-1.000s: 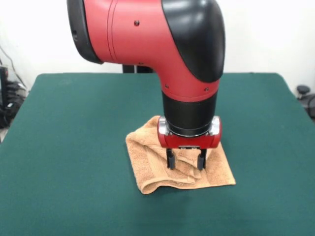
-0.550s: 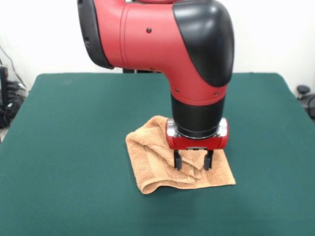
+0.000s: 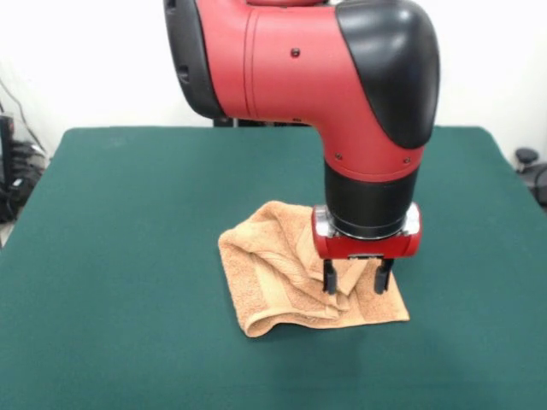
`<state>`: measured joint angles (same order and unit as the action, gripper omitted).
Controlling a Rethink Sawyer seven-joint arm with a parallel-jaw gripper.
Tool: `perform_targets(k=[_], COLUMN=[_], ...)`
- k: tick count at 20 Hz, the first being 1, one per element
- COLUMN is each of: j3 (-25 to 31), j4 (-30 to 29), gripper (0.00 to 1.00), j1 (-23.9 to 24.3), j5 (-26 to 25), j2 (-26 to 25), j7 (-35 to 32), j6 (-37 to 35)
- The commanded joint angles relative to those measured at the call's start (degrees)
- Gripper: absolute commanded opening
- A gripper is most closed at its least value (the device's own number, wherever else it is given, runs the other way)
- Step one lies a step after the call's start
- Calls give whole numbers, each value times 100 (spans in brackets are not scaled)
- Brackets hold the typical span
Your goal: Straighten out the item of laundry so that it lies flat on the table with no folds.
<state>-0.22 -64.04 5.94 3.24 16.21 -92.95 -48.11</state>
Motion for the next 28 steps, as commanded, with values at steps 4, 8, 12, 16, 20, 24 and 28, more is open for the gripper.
perform_targets(k=[4, 8, 12, 16, 20, 24, 28], j3=[107, 83, 42, 0, 29, 84, 149], j4=[-489, -556, -644, -718, -914, -1052, -1261], gripper=[100, 100, 100, 100, 100, 100, 100], j1=[-83, -73, -73, -45, -18, 3, 46], j5=[218, 167, 100, 38, 9, -1, 13], j2=[137, 143, 75, 40, 26, -30, -20], j7=[-1236, -1187, -1188, -1168, -1158, -1156, -1110], j6=[-252, -172, -11, 139, 399, 674, 881])
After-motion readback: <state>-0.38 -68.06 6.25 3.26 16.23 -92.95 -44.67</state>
